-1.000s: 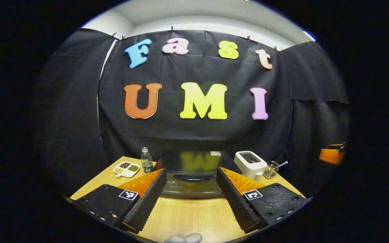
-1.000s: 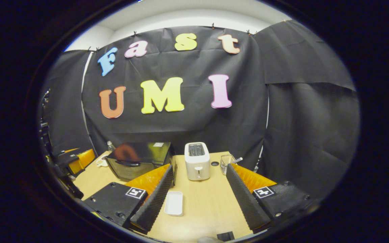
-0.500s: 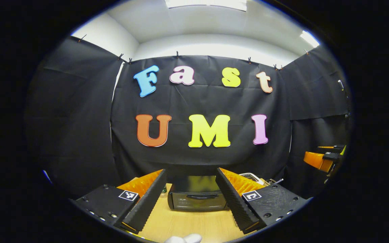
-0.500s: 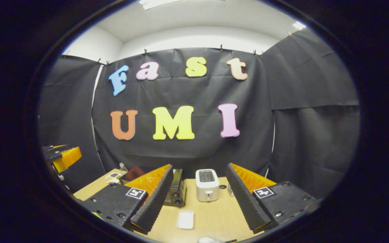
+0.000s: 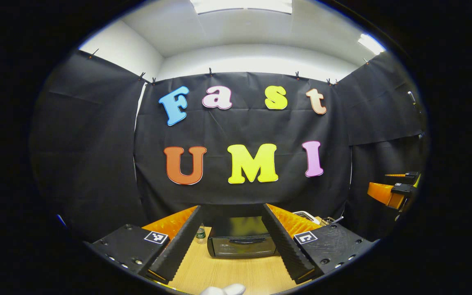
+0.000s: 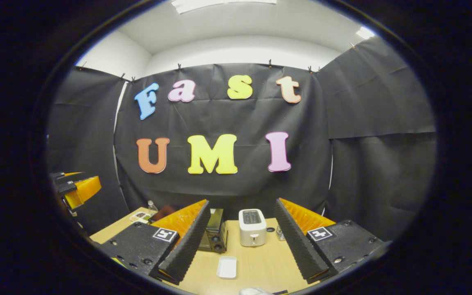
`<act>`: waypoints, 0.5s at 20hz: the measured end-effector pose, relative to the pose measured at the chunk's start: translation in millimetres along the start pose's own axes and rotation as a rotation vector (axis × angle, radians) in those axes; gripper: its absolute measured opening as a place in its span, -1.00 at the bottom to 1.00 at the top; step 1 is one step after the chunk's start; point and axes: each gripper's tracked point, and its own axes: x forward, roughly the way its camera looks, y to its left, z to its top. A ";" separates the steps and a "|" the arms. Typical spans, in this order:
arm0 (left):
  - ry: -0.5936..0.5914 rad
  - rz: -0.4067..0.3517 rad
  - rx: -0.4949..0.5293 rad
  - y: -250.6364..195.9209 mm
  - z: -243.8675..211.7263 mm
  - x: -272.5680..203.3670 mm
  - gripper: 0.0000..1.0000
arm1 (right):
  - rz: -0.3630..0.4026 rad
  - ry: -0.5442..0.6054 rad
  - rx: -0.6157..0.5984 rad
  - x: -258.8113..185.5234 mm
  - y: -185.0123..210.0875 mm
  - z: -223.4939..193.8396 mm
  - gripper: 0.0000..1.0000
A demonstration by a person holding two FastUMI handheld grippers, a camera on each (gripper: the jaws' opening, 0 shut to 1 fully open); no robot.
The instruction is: Open the electric oven with the left hand, put the food in, and close the electric oven.
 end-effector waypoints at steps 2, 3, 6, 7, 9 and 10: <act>0.000 -0.005 -0.002 -1.4 0.8 -0.9 0.92 | -0.004 -0.006 -0.002 -2.1 -1.0 3.1 1.00; -0.001 -0.003 -0.004 -0.8 1.1 -0.5 0.92 | -0.002 -0.006 -0.001 -3.5 0.9 3.4 0.80; -0.005 -0.009 0.002 -3.0 3.8 -2.0 0.92 | -0.003 -0.008 -0.002 -5.7 0.3 7.1 1.00; -0.007 -0.012 0.003 -4.2 4.6 -3.3 0.92 | -0.001 -0.009 0.000 -6.5 1.3 8.1 1.00; -0.009 -0.018 0.009 -7.2 5.2 -4.6 0.92 | 0.004 -0.008 0.003 -7.6 2.4 9.6 1.00; -0.009 -0.018 0.012 -6.4 5.3 -4.9 0.92 | 0.005 -0.010 0.004 -7.7 2.9 10.9 1.00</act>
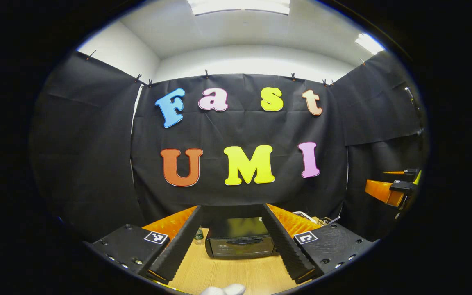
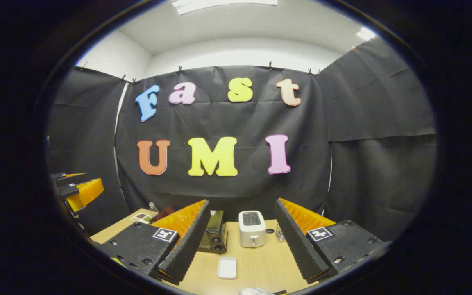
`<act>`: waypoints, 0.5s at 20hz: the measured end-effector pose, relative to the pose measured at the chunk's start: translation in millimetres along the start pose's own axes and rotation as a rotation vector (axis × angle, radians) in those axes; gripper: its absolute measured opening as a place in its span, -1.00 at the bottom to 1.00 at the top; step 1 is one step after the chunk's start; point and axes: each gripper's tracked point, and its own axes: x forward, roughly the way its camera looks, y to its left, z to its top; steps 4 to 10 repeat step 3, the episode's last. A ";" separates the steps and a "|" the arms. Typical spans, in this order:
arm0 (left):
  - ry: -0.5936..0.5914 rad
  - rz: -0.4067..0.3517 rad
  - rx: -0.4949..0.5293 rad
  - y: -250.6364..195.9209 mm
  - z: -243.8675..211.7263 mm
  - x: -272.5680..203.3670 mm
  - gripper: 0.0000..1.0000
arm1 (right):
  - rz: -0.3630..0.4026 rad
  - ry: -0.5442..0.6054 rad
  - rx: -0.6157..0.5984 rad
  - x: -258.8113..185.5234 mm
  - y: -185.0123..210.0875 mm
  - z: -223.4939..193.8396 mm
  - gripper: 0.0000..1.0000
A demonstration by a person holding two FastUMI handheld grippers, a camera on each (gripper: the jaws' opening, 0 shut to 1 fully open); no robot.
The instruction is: Open the electric oven with the left hand, put the food in, and close the electric oven.
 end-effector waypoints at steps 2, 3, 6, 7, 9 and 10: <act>-0.003 0.001 0.003 -0.9 1.3 -0.9 0.92 | 0.005 -0.001 -0.005 0.0 1.5 1.9 1.00; -0.004 0.001 0.000 -1.8 3.0 -0.9 0.92 | 0.007 -0.006 -0.007 0.0 1.9 3.6 1.00; -0.004 0.001 0.000 -1.8 3.0 -0.9 0.92 | 0.007 -0.006 -0.007 0.0 1.9 3.6 1.00; -0.004 0.001 0.000 -1.8 3.0 -0.9 0.92 | 0.007 -0.006 -0.007 0.0 1.9 3.6 1.00; -0.004 0.001 0.000 -1.8 3.0 -0.9 0.92 | 0.007 -0.006 -0.007 0.0 1.9 3.6 1.00; -0.004 0.001 0.000 -1.8 3.0 -0.9 0.92 | 0.007 -0.006 -0.007 0.0 1.9 3.6 1.00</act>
